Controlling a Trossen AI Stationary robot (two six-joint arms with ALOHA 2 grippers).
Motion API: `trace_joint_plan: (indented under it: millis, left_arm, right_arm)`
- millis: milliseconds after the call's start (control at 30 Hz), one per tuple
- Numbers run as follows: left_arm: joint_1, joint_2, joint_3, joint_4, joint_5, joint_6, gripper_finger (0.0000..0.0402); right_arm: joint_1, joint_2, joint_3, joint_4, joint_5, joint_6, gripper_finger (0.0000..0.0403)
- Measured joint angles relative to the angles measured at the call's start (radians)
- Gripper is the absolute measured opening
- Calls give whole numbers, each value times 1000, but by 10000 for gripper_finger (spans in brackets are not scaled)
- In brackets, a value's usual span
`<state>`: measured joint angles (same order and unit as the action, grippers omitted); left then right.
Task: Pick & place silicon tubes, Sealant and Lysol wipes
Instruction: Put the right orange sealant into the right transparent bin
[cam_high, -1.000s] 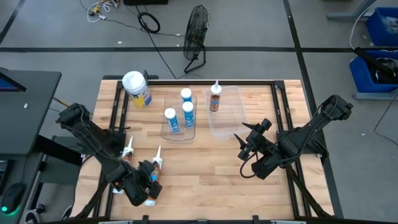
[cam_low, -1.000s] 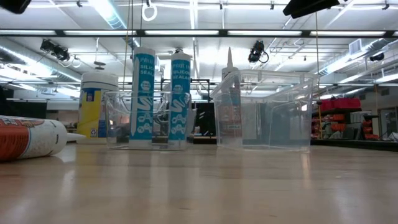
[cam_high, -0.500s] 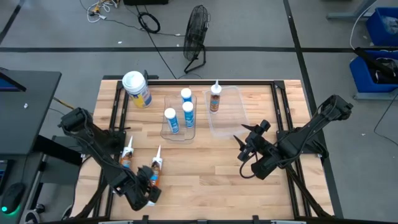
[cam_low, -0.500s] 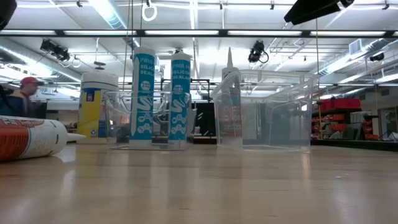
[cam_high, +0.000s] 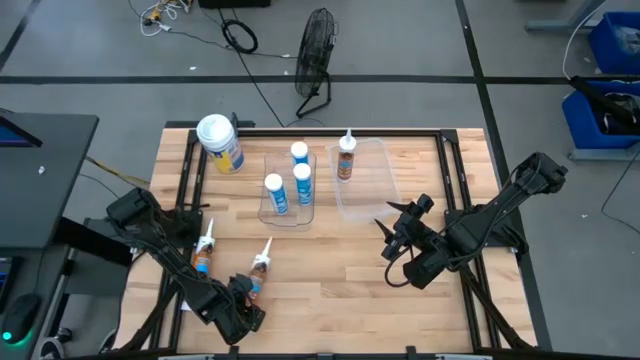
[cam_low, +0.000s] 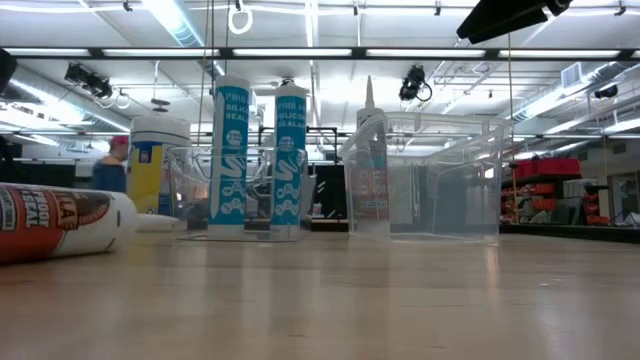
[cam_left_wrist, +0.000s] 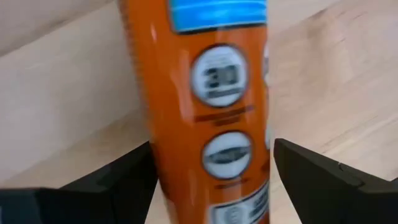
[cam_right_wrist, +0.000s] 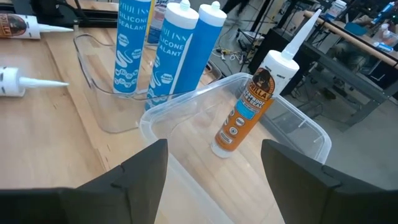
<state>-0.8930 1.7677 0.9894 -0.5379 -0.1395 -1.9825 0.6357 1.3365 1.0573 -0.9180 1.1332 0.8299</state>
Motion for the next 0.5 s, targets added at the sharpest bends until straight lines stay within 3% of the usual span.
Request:
trace_joint_plan:
  millis: [267,500]
  left_arm:
    - [1,8,0,-10,31,99,303]
    - [22,9,-2,-19,46,141,219]
  right_arm:
    - [0,0,0,0,0,0,265]
    - [0,0,0,0,0,0,265]
